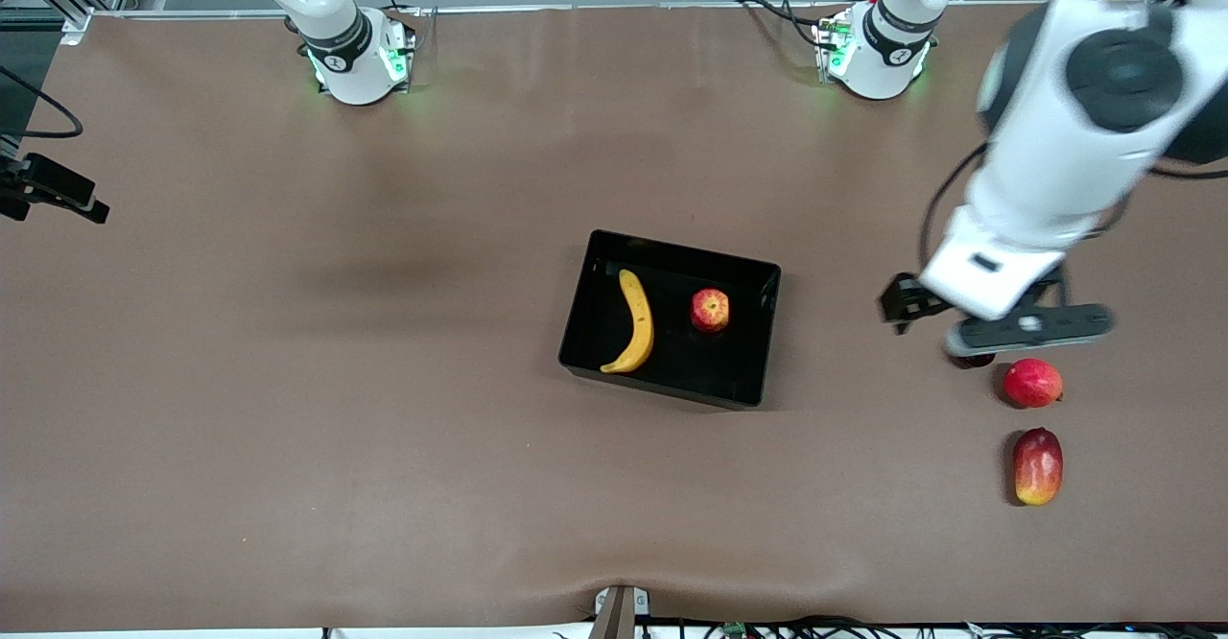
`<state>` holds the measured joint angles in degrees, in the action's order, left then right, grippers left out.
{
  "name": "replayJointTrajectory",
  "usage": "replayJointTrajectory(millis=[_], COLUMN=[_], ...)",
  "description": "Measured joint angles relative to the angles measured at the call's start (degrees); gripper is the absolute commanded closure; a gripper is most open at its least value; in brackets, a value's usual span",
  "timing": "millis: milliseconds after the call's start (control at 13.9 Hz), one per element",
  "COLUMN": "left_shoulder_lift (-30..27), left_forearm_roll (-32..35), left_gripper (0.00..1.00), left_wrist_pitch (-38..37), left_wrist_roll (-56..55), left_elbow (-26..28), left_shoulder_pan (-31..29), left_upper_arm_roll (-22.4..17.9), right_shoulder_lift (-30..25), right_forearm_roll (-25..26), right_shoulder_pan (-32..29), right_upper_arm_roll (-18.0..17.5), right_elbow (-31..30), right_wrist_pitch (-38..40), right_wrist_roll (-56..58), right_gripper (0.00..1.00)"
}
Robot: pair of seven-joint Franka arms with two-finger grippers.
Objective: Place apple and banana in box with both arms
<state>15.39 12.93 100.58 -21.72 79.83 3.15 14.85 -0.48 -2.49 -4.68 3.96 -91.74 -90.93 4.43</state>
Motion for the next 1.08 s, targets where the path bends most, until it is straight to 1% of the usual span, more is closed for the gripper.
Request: replayJointTrajectory(millis=[144, 503, 647, 863, 1078], left_shoulder_lift=[-1.49, -3.65, -5.04, -8.66, -13.86], left_forearm_roll=[-0.39, -0.67, -2.03, -5.44, -8.48], left_gripper=[0.00, 0.00, 0.00, 0.00, 0.00], left_wrist_pitch=[-1.82, -4.42, -6.09, -8.66, -8.96], left_wrist_roll=[2.19, 2.52, 4.02, 8.20, 11.72], left_elbow=[0.10, 0.24, 0.34, 1.83, 6.33], left_shoulder_pan=[-1.57, -1.80, -1.87, -1.75, -1.10], left_upper_arm_roll=[0.02, 0.03, -0.24, -3.10, -6.65], right_shoulder_lift=[0.04, 0.07, 0.07, 0.08, 0.08], right_forearm_roll=[0.00, 0.00, 0.00, 0.00, 0.00], right_shoulder_pan=[-0.32, -0.51, -0.51, -0.51, -0.51], right_upper_arm_roll=[0.02, 0.00, 0.00, -0.01, -0.01], right_elbow=[0.00, 0.00, 0.00, -0.01, -0.01], right_wrist_pitch=[0.00, 0.00, 0.00, -0.01, -0.01], right_wrist_roll=[0.00, 0.00, 0.00, 0.00, 0.00], right_gripper=[0.00, 0.00, 0.00, 0.00, 0.00])
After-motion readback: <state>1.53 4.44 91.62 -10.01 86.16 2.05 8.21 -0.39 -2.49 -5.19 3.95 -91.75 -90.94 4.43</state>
